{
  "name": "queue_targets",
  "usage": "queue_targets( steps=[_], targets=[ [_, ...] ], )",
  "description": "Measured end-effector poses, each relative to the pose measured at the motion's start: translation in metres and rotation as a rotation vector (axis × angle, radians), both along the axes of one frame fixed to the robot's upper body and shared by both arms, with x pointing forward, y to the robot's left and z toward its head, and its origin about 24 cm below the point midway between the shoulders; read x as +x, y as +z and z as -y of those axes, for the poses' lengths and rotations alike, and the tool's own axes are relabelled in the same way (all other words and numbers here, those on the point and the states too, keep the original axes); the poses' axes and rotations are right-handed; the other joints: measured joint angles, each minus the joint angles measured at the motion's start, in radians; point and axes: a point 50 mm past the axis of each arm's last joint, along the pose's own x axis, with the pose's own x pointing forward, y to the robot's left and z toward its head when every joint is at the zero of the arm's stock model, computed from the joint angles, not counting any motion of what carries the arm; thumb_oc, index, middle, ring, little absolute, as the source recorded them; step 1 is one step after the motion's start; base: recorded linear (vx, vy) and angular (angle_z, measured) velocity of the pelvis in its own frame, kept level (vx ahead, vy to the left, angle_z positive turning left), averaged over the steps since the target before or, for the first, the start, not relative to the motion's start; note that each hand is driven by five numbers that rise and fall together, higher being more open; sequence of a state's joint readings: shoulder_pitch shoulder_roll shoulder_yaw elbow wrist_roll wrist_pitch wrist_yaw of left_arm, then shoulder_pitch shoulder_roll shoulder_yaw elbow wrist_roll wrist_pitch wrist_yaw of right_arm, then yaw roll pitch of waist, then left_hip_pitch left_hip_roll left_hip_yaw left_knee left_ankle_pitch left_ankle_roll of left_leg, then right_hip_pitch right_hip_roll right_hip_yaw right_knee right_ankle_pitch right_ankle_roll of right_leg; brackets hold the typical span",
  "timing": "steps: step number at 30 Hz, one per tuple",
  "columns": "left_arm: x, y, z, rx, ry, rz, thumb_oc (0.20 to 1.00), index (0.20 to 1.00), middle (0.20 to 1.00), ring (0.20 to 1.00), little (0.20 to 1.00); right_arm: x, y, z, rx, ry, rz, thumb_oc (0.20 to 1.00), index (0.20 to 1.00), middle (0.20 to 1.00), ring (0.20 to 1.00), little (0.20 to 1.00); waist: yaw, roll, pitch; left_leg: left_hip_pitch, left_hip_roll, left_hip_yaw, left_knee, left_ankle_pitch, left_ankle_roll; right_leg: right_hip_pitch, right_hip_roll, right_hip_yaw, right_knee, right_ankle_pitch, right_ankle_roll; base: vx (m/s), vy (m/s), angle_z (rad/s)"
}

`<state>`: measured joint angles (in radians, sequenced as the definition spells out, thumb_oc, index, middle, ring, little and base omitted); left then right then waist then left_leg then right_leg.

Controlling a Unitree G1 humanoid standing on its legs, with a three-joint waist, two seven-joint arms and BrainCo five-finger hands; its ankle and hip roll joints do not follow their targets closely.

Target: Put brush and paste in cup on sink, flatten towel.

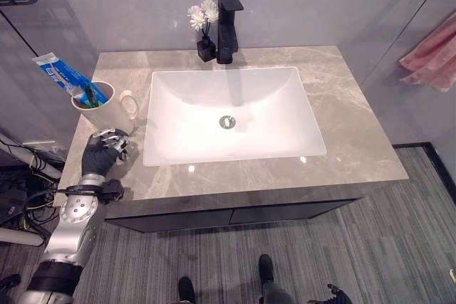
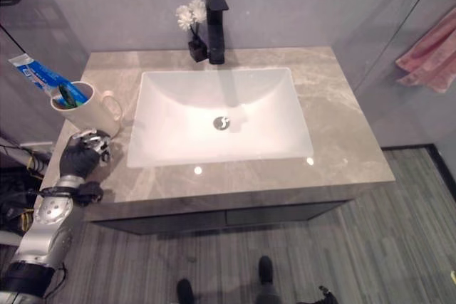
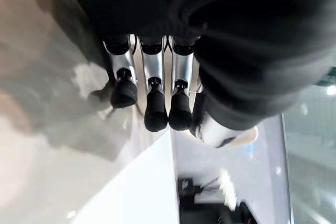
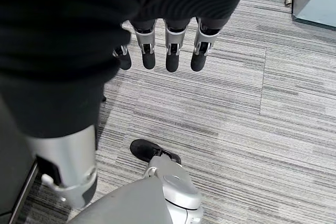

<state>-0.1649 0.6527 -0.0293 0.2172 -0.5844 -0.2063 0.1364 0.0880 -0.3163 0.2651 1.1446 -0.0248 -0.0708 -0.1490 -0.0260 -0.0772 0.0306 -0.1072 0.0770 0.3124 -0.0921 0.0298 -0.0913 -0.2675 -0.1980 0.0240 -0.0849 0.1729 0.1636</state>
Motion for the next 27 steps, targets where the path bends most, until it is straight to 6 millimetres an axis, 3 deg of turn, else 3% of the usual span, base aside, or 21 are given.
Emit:
queue_targets(
  steps=[11, 18, 27],
  targets=[
    [0.024, 0.027, 0.003, 0.002, 0.035, 0.084, 0.200, 0.200, 0.200, 0.200, 0.200, -0.001, -0.001, -0.004, 0.006, 0.027, -0.009, 1.000, 1.000, 1.000, 1.000, 1.000, -0.023, -0.009, 0.008, -0.039, 0.005, 0.007, 0.000, 0.005, -0.004, -0.046, 0.008, 0.011, 0.000, 0.007, -0.003, 0.00, -0.002, -0.02],
    [0.042, 0.056, -0.015, 0.060, 0.118, 0.136, 0.200, 0.200, 0.200, 0.200, 0.200, 0.014, 0.002, -0.010, 0.019, 0.064, 0.043, 1.000, 1.000, 1.000, 1.000, 1.000, -0.043, -0.037, 0.032, -0.057, 0.006, 0.025, 0.000, 0.005, -0.005, -0.074, 0.011, 0.027, 0.000, 0.018, -0.005, 0.00, -0.007, -0.06],
    [0.031, 0.053, -0.013, 0.068, 0.095, 0.144, 0.200, 0.200, 0.200, 0.200, 0.200, 0.020, 0.003, -0.012, 0.026, 0.070, 0.066, 1.000, 1.000, 1.000, 1.000, 1.000, -0.031, -0.031, 0.035, -0.058, 0.016, 0.029, 0.000, 0.008, -0.010, -0.078, 0.024, 0.028, 0.000, 0.020, -0.010, 0.00, 0.001, -0.02]
  ],
)
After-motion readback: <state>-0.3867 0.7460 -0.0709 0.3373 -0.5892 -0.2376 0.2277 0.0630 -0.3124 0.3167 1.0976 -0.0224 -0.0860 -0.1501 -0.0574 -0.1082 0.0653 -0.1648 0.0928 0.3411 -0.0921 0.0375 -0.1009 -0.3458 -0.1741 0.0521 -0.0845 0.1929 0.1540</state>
